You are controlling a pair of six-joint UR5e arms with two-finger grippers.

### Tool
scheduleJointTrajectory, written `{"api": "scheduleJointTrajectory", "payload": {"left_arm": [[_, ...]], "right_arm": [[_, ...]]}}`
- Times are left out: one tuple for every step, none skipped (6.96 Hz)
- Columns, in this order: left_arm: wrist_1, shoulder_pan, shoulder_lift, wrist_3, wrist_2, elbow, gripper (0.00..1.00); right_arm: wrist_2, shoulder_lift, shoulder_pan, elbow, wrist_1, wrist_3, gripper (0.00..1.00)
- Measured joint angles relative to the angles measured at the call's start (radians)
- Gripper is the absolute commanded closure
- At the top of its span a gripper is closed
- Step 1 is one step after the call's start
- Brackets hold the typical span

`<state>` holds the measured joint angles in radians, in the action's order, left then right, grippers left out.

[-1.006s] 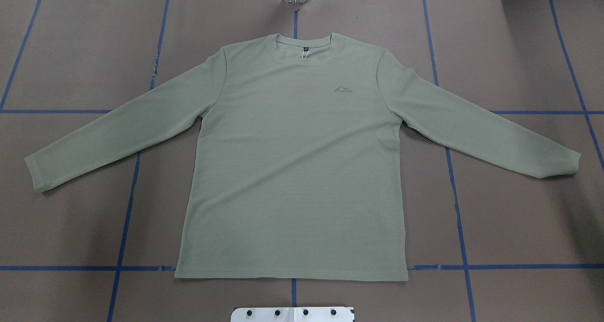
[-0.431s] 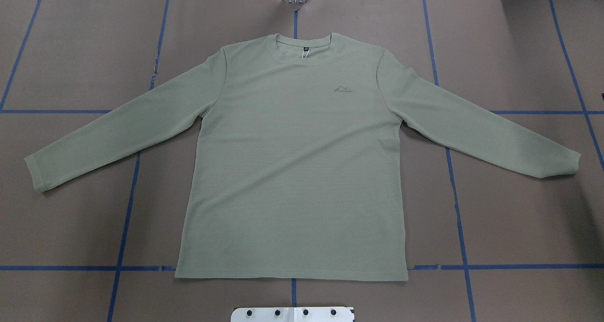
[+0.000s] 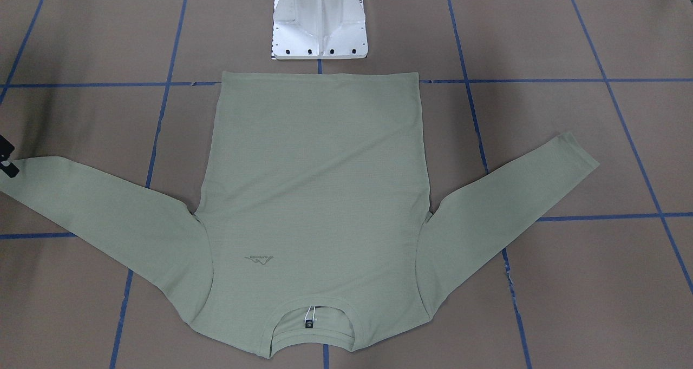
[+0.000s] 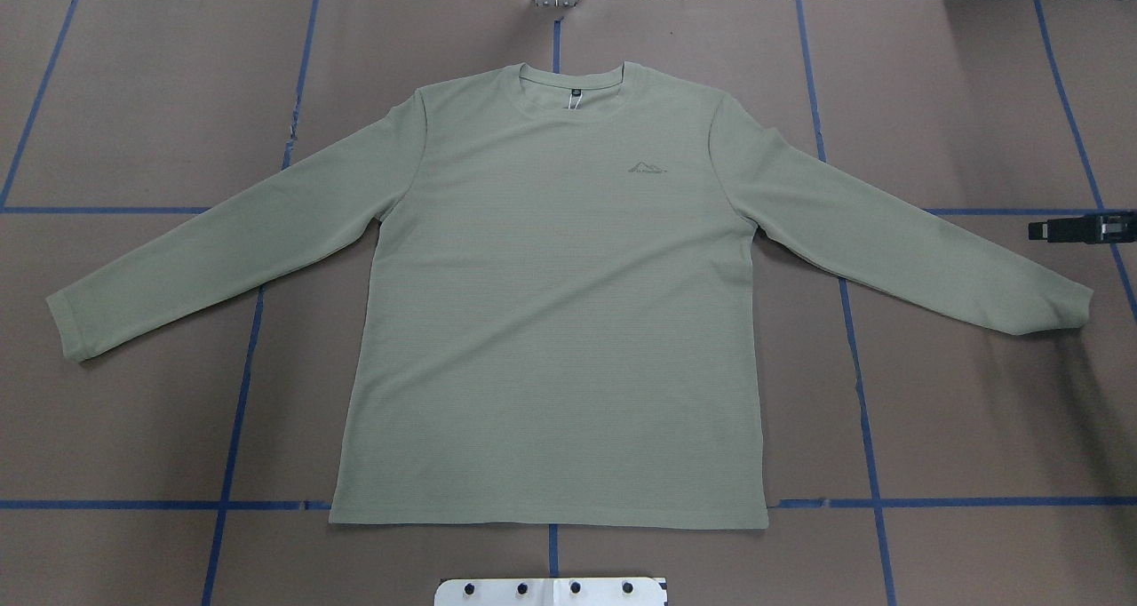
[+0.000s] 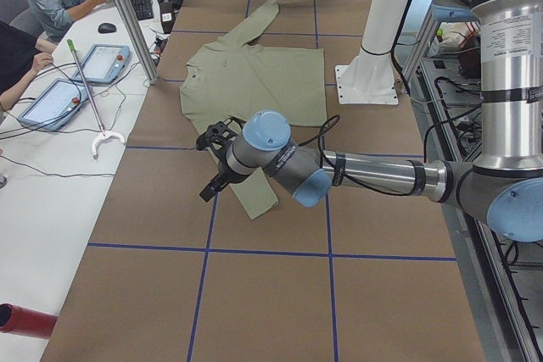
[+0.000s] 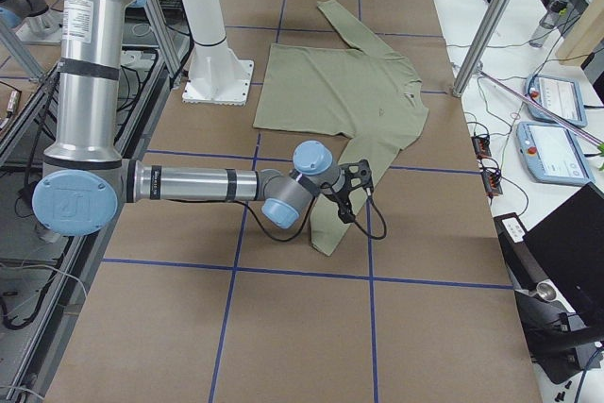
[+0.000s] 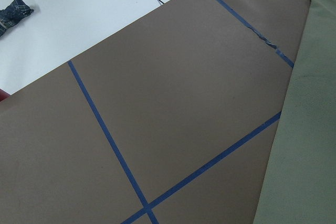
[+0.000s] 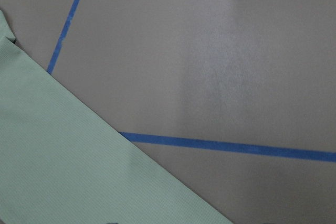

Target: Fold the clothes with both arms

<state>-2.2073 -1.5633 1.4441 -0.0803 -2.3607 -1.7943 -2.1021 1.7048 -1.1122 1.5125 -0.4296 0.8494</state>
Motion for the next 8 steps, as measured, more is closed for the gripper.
{"api": "scheduleJointTrajectory", "payload": {"left_arm": [[-0.003, 0.0, 0.0, 0.0, 0.0, 0.0, 0.0], [-0.004, 0.0, 0.0, 0.0, 0.0, 0.0, 0.0], [-0.005, 0.0, 0.0, 0.0, 0.0, 0.0, 0.0], [-0.007, 0.0, 0.001, 0.0, 0.0, 0.0, 0.0], [-0.011, 0.0, 0.001, 0.0, 0.0, 0.002, 0.0], [-0.016, 0.0, 0.001, 0.0, 0.0, 0.006, 0.0], [-0.018, 0.0, 0.001, -0.001, 0.0, 0.008, 0.0], [-0.019, 0.0, 0.001, -0.001, 0.0, 0.008, 0.0]], "right_arm": [[0.019, 0.013, 0.024, -0.062, 0.089, 0.049, 0.24], [0.027, 0.03, 0.033, -0.098, 0.125, 0.066, 0.24], [0.03, 0.04, 0.036, -0.124, 0.138, 0.069, 0.24], [0.033, 0.044, 0.036, -0.147, 0.142, 0.066, 0.24], [0.04, 0.044, 0.037, -0.165, 0.143, 0.063, 0.25], [0.051, 0.041, 0.038, -0.177, 0.142, 0.06, 0.26], [0.057, 0.036, 0.04, -0.184, 0.141, 0.059, 0.32], [0.061, 0.031, 0.044, -0.187, 0.139, 0.055, 0.39]]}}
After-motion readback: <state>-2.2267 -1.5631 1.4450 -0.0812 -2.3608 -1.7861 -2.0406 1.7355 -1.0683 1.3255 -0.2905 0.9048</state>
